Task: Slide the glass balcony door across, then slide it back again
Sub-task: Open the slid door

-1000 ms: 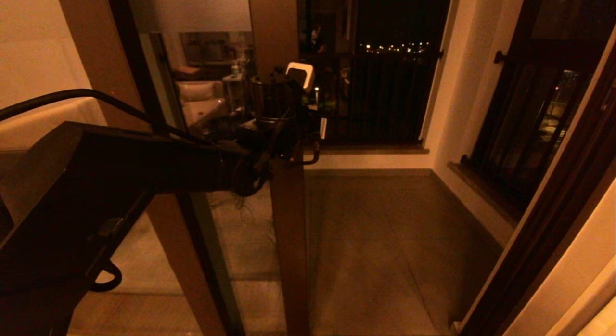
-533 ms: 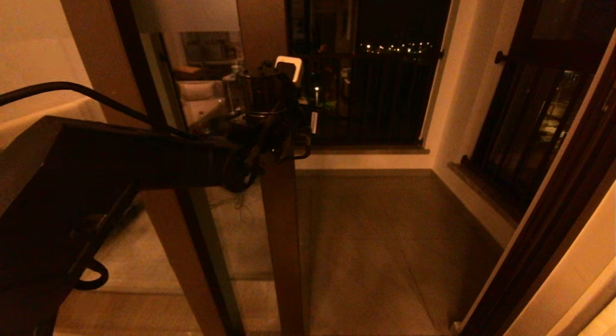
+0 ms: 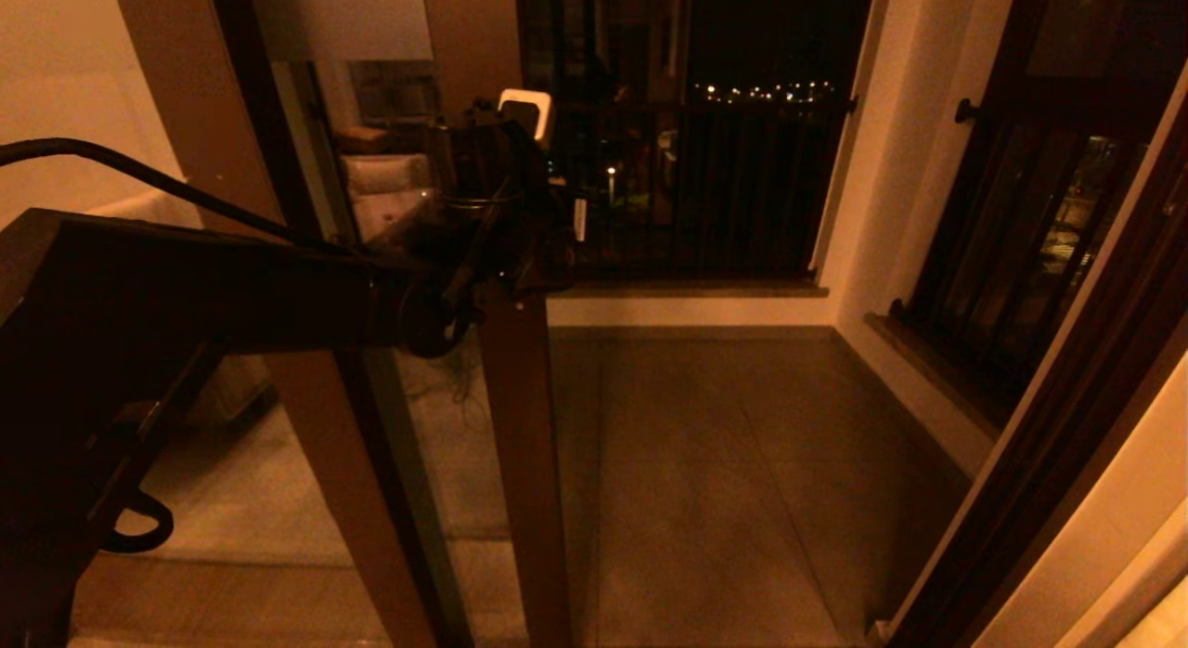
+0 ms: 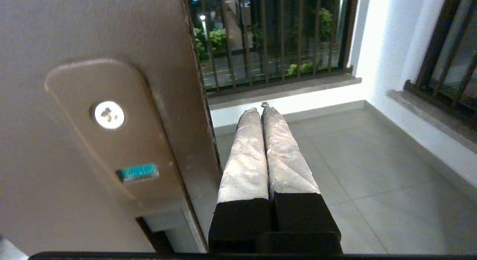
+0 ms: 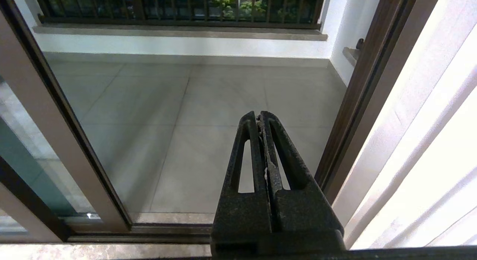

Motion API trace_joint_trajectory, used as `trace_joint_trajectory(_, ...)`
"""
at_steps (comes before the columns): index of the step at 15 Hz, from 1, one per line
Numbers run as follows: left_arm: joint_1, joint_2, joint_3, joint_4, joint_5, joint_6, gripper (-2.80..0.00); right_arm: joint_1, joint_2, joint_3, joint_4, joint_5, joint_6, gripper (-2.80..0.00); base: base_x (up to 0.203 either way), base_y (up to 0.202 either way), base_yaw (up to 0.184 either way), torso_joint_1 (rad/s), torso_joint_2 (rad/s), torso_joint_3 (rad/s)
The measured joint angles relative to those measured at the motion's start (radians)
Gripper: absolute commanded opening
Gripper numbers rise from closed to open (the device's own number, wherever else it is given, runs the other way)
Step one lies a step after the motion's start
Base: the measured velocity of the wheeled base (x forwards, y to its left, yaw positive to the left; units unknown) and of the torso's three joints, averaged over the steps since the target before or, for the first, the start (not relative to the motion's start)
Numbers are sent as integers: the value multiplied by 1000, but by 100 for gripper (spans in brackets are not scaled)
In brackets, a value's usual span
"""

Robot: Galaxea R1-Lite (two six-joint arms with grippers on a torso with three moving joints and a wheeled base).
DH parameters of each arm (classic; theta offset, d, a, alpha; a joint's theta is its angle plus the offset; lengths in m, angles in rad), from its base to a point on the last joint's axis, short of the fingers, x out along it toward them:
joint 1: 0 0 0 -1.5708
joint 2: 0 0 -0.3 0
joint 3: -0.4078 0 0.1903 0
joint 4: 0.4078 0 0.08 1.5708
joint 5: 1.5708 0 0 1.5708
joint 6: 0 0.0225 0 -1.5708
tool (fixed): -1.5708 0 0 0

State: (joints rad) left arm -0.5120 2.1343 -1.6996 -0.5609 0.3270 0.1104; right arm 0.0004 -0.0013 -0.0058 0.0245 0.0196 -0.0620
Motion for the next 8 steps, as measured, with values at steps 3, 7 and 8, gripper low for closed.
trace_joint_trajectory(3,18,-1,0,3,13,0,-280,0,0,0,0,0,0,-280,0,0,0,0,0,0)
trace_joint_trajectory(7,50,-13,10,4,13,20,-280,0,0,0,0,0,0,-280,0,0,0,0,0,0)
trace_joint_trajectory(8,57,-17,13,4,13,24,-280,0,0,0,0,0,0,-280,0,0,0,0,0,0)
